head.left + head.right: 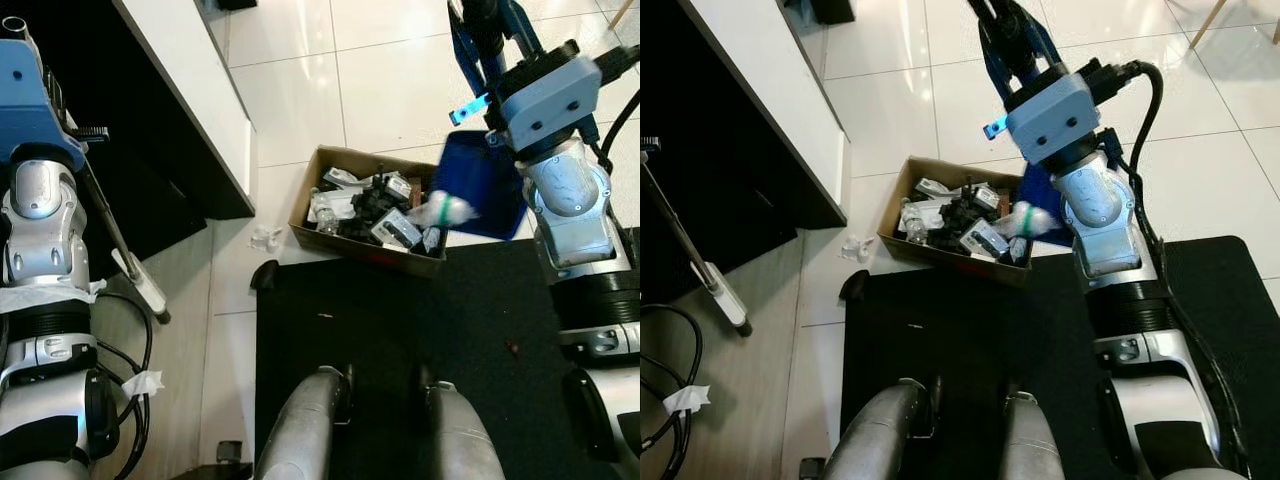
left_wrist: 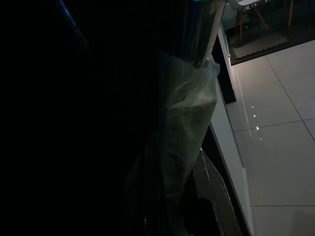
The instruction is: Sweep floor
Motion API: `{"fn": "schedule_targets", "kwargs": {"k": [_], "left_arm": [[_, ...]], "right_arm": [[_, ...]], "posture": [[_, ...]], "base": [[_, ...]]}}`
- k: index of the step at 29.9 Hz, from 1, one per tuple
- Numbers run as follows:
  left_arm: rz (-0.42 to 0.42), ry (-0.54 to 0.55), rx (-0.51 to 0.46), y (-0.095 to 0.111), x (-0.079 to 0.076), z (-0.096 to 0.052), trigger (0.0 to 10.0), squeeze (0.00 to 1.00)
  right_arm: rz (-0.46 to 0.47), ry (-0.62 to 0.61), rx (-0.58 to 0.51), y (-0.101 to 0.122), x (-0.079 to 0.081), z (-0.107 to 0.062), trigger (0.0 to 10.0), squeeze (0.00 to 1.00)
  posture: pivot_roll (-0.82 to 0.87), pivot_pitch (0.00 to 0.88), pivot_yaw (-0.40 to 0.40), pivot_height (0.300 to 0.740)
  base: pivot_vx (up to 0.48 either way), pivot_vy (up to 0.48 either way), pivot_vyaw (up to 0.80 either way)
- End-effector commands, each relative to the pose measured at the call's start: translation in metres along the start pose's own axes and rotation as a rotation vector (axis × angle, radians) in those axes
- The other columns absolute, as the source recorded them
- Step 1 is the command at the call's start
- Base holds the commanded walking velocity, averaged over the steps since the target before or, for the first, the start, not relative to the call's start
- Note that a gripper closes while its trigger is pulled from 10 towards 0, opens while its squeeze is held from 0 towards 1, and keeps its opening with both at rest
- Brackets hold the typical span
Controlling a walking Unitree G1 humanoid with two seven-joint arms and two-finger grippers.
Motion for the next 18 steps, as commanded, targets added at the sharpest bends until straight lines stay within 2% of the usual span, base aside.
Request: {"fn": "schedule_targets", "kwargs": {"k": [1, 8, 9, 14, 15, 18], "left_arm": [[0.016, 0.026, -0.032, 0.006, 0.005, -0.003, 10.0, 0.0], [0.01, 0.031, -0.033, 0.006, 0.004, -0.008, 10.0, 0.0], [0.009, 0.037, -0.034, 0.005, 0.006, -0.011, 10.0, 0.0], [0.01, 0.048, -0.032, 0.005, 0.008, -0.015, 10.0, 0.0], [0.014, 0.065, -0.028, 0.003, 0.013, -0.021, 10.0, 0.0], [0.016, 0.077, -0.025, 0.002, 0.015, -0.025, 10.0, 0.0]], "right_arm": [[-0.018, 0.026, -0.098, 0.015, 0.006, 0.009, 10.0, 0.0], [-0.008, 0.055, -0.148, 0.018, 0.018, 0.021, 10.0, 0.0], [-0.002, 0.077, -0.166, 0.02, 0.024, 0.026, 10.0, 0.0], [0.002, 0.1, -0.183, 0.021, 0.03, 0.03, 10.0, 0.0], [0.014, 0.148, -0.21, 0.024, 0.041, 0.037, 10.0, 0.0], [0.024, 0.184, -0.233, 0.027, 0.049, 0.04, 10.0, 0.0]], "posture": [[0.09, 0.233, 0.114, 0.74], [0.1, 0.236, 0.09, 0.74], [0.11, 0.235, 0.076, 0.74], [0.12, 0.234, 0.063, 0.74], [0.13, 0.235, 0.039, 0.74], [0.13, 0.234, 0.026, 0.74]], "base": [[0.0, 0.0, 0.0], [0.0, 0.0, 0.0], [0.0, 0.0, 0.0], [0.0, 0.0, 0.0], [0.0, 0.0, 0.0], [0.0, 0.0, 0.0]]}}
Point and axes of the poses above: a point about 5 cm out from each wrist's last joint towards the gripper, its own z axis pointing out of the wrist towards the gripper, its own y axis along the axis of the wrist's last joint, x = y × z, the point moved 4 cm from there along z, pointing out of the wrist towards the gripper, and after that the axes turned 2 degrees about z, right-handed, at the moved point
